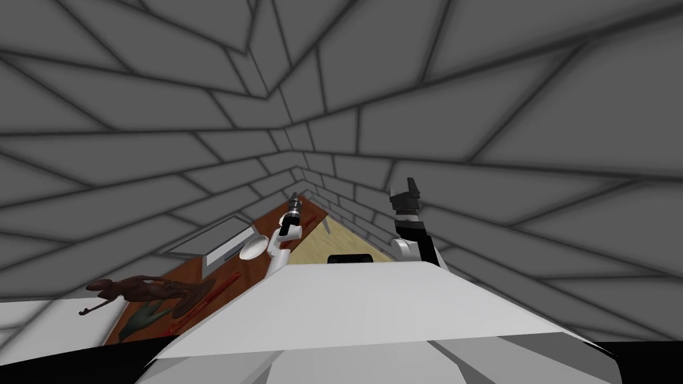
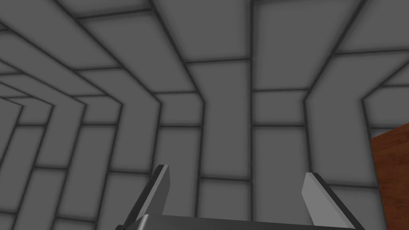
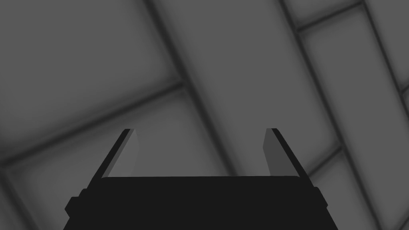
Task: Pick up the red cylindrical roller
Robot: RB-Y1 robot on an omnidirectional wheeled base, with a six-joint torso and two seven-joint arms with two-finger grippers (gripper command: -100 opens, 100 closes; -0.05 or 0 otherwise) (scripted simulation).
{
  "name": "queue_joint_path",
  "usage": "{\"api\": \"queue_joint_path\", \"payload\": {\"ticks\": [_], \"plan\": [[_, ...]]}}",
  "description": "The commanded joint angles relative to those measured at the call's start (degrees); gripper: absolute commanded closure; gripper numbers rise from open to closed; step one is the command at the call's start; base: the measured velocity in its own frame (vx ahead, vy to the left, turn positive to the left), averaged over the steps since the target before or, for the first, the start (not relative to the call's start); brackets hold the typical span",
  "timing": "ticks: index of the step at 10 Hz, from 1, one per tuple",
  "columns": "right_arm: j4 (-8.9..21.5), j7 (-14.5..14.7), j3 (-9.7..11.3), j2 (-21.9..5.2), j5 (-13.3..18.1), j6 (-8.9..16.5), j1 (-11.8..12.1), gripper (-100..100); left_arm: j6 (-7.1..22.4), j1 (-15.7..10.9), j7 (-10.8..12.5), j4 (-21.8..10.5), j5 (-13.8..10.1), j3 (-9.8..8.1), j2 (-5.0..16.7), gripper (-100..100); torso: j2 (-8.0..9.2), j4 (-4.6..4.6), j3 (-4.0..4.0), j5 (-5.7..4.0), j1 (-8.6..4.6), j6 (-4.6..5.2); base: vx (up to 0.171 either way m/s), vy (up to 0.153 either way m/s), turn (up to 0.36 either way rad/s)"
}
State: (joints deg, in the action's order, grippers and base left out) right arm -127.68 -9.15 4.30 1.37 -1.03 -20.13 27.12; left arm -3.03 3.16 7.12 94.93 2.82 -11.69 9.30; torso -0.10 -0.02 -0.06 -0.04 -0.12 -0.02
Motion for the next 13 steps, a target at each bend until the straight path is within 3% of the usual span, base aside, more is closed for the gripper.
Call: {"api": "queue_joint_path", "payload": {"ticks": [1,4,5,7,12,13], "plan": [[0.0,0.0,0.0,0.0,0.0,0.0,0.0,0,0.87,-0.62,0.78,-2.32,0.1,-0.38,0.12,-100,0.0,0.0,0.0,0.0,0.0,0.0,0.046,-0.025,-0.042],[0.0,0.0,0.0,0.0,0.0,0.0,0.01,0,4.48,-3.27,3.24,-6.85,0.86,-1.8,0.03,-100,-0.02,-0.01,-0.02,0.01,0.04,-0.02,0.052,-0.021,-0.065],[0.0,0.0,0.0,0.0,0.0,0.0,0.0,0,4.48,-3.27,3.24,-8.83,0.86,-1.8,0.03,-100,-0.05,-0.01,-0.03,0.01,0.03,-0.01,0.046,-0.014,-0.048],[0.0,0.0,0.0,0.0,0.0,0.0,0.0,0,7.77,-5.55,5.95,-13.88,1.65,-3.25,0.04,-100,-0.06,-0.02,-0.04,0.02,0.09,-0.01,0.077,-0.002,-0.097],[0.0,0.0,-0.01,0.0,0.0,0.0,0.01,0,9.97,-6.53,7.37,-18.75,2.06,-3.98,0.1,-100,0.01,-0.01,0.0,0.03,0.14,-0.04,0.041,0.005,-0.023],[0.0,0.0,-0.01,0.0,0.0,0.0,0.0,0,11.78,-7.38,8.83,-21.29,2.46,-4.7,0.19,-100,0.07,0.0,0.03,0.03,0.13,-0.04,0.044,0.01,-0.06]]}}
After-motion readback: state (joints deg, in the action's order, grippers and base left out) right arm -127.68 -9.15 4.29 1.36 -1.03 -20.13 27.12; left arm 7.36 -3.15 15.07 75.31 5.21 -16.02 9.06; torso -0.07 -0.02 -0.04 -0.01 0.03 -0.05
